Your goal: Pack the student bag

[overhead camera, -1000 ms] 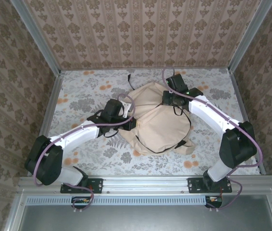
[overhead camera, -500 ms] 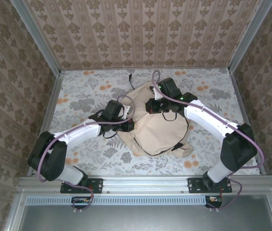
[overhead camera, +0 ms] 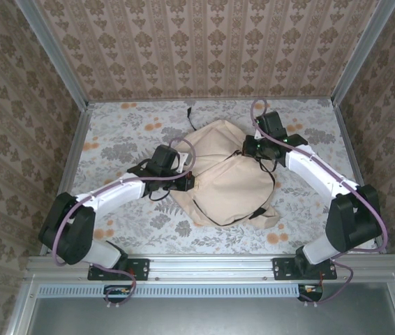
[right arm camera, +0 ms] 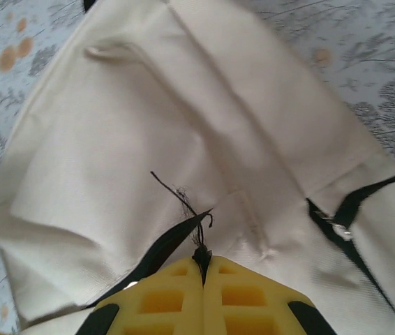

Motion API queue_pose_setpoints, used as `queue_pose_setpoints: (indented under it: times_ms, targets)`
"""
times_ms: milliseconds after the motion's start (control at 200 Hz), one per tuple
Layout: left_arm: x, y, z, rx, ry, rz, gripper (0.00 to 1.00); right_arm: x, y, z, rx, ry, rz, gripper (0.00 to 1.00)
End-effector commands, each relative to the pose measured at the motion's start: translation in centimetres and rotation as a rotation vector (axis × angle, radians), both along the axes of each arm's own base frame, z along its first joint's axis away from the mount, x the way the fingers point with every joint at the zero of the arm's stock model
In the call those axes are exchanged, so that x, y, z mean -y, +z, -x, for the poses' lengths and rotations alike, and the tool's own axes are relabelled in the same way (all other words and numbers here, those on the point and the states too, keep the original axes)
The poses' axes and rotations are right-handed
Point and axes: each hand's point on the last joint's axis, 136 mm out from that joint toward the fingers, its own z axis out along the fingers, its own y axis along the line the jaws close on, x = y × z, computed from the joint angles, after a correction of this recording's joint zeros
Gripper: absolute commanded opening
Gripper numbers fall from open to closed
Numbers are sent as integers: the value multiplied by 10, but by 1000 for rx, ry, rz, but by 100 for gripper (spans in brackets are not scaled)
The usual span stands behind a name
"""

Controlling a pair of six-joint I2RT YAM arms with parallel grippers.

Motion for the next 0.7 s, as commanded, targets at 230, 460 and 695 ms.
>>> queue_pose_setpoints:
  times_ms: [230, 460, 695]
  targets:
    - [-34, -27, 11, -95, 59, -123, 0, 76, 2, -33, 47, -288, 223, 0]
    - [-34, -23, 8, -85, 60, -121, 0, 77, -22, -38, -22, -284, 262, 0]
    - [-35, -22, 4, -79, 67, -124, 0, 11, -24, -30, -80, 22, 18, 0]
